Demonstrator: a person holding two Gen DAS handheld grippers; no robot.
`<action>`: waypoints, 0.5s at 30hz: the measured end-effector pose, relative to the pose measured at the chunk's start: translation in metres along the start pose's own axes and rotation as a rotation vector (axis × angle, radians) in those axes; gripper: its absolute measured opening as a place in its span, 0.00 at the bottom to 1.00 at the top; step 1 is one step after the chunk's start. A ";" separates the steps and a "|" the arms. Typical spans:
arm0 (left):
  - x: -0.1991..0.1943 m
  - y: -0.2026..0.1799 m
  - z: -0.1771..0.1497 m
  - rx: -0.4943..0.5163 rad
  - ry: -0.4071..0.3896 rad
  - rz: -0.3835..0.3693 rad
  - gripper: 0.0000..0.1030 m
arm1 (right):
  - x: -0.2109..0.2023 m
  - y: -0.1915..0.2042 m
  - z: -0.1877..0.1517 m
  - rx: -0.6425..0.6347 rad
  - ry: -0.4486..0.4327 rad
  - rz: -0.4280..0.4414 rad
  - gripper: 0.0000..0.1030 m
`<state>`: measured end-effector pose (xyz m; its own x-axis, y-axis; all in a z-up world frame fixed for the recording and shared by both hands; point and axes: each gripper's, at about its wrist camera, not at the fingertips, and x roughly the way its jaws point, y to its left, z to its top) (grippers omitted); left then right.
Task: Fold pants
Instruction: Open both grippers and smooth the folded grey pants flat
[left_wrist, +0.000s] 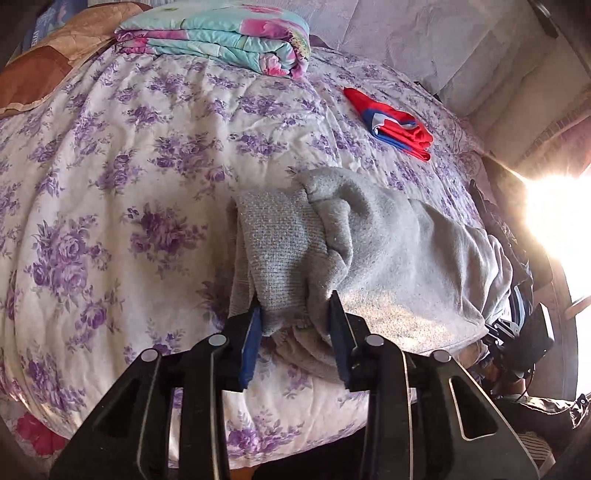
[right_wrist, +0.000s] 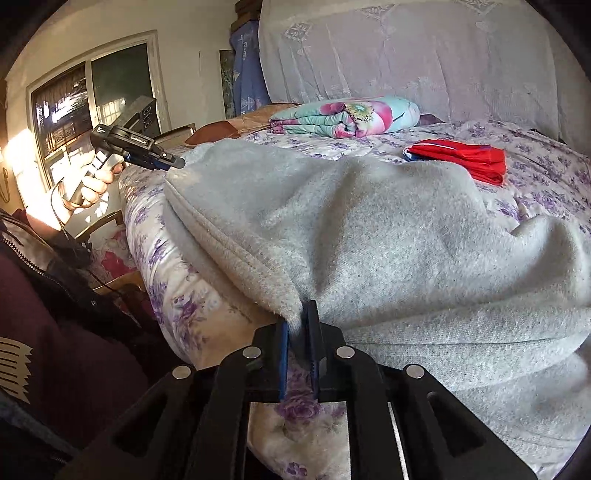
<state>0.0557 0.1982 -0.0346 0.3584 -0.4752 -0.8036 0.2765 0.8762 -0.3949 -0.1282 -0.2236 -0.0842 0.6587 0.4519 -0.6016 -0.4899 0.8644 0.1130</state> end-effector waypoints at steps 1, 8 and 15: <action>-0.009 -0.003 0.001 0.012 -0.012 0.019 0.36 | -0.008 0.001 0.002 -0.001 -0.015 -0.021 0.18; -0.091 -0.083 0.004 0.158 -0.198 0.049 0.36 | -0.109 -0.058 0.024 0.266 -0.218 -0.281 0.79; -0.002 -0.171 -0.007 0.254 -0.126 -0.093 0.52 | -0.111 -0.159 -0.016 0.731 -0.145 -0.369 0.78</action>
<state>0.0014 0.0493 0.0311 0.4246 -0.5723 -0.7015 0.5214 0.7881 -0.3273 -0.1329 -0.4145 -0.0478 0.7961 0.0925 -0.5981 0.2334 0.8649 0.4444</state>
